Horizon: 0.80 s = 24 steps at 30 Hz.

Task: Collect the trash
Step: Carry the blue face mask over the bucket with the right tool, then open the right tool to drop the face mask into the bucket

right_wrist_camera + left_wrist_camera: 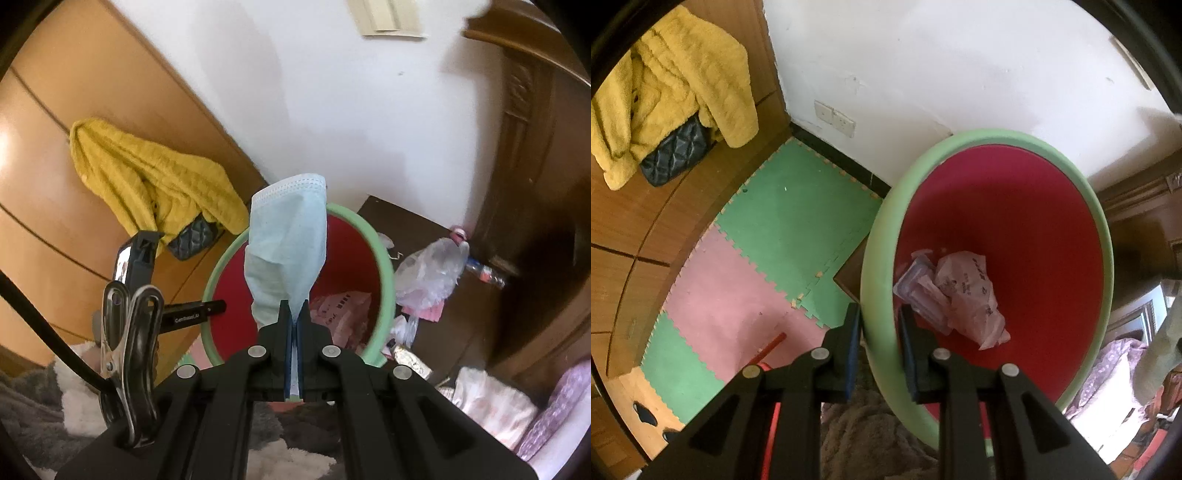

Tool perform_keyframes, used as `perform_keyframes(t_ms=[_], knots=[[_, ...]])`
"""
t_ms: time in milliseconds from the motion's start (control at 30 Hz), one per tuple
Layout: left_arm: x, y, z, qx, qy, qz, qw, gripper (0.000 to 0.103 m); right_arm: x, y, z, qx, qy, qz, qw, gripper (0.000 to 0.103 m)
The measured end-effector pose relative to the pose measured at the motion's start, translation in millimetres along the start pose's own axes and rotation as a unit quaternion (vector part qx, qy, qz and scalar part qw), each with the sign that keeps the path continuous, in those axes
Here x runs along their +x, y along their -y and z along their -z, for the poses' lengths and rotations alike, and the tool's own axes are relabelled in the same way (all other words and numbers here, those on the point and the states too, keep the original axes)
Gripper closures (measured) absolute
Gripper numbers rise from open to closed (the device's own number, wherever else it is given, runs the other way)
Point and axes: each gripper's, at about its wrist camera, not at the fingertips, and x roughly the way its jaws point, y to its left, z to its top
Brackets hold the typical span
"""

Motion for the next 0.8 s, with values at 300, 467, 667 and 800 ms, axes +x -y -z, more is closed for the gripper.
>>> perform_keyframes(t_ms=[300, 467, 667, 800], knots=[[1, 0, 0, 0.012, -0.001, 0.0, 0.9999, 0.082, 27, -18, -9, -0.03, -0.024, 0.002, 0.999, 0.1], [1, -1, -2, 0.017, -0.002, -0.002, 0.9999, 0.082, 35, -23, -12, -0.04, -0.025, 0.011, 0.999, 0.099], [1, -3, -2, 0.008, 0.0, 0.004, 1.0, 0.082, 37, -32, -17, -0.051, -0.026, 0.019, 0.998, 0.096], [1, -6, -2, -0.001, 0.005, 0.01, 0.9999, 0.082, 37, -36, -15, -0.064, -0.033, 0.03, 0.997, 0.068]])
